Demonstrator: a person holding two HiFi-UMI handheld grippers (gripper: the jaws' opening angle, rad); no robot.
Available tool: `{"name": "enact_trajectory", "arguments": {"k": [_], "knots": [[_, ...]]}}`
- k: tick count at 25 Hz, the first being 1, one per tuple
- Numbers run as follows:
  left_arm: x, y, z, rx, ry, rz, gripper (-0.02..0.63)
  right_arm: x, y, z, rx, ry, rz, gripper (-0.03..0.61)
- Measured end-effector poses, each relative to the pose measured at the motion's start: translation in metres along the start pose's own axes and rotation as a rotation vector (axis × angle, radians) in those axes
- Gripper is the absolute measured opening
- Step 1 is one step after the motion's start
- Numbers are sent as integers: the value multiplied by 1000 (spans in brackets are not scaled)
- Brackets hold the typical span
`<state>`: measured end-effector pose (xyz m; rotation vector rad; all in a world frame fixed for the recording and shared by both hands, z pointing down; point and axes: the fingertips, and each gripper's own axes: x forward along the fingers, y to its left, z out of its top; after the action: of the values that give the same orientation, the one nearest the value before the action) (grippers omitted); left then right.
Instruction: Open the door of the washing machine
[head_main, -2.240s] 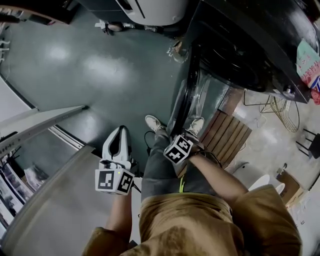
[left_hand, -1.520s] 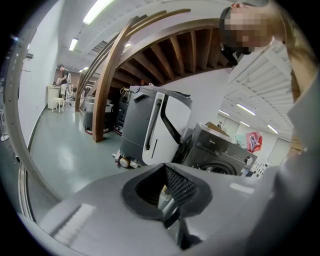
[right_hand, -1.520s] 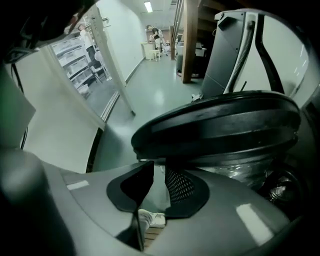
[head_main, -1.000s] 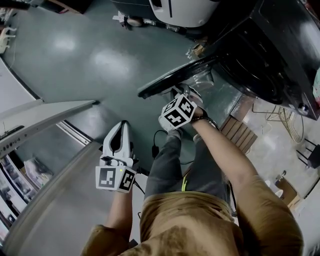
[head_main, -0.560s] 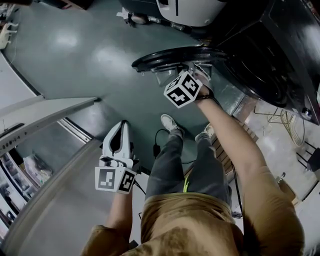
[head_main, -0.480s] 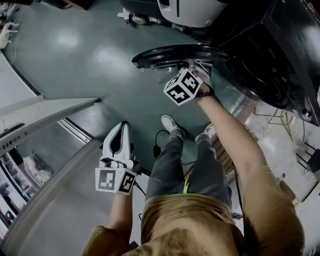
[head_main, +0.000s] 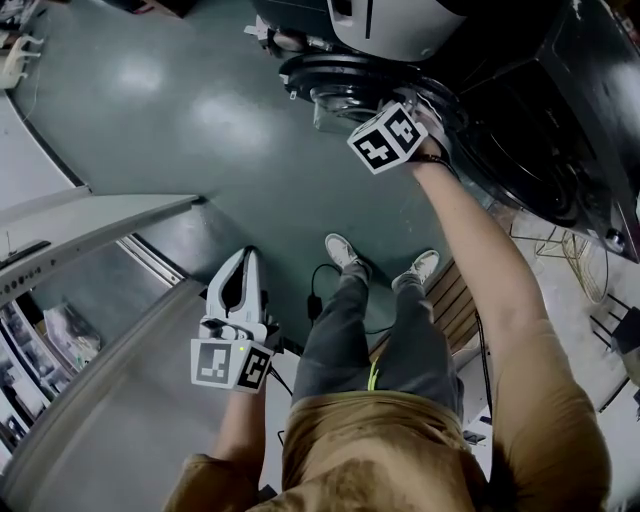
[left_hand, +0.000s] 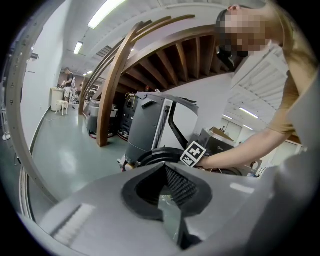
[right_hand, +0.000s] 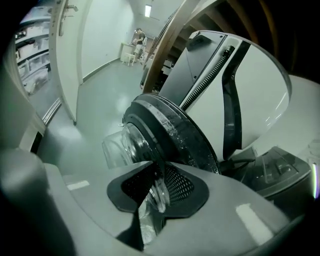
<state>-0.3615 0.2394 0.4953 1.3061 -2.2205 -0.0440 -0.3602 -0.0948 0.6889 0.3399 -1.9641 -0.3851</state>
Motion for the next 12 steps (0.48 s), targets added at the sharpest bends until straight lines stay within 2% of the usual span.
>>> {"name": "enact_trajectory", "arguments": {"k": [12], "knots": [[-2,-5,-2,4,0,-13,60,-9,4,-5,-89,-10,-32,67]]}}
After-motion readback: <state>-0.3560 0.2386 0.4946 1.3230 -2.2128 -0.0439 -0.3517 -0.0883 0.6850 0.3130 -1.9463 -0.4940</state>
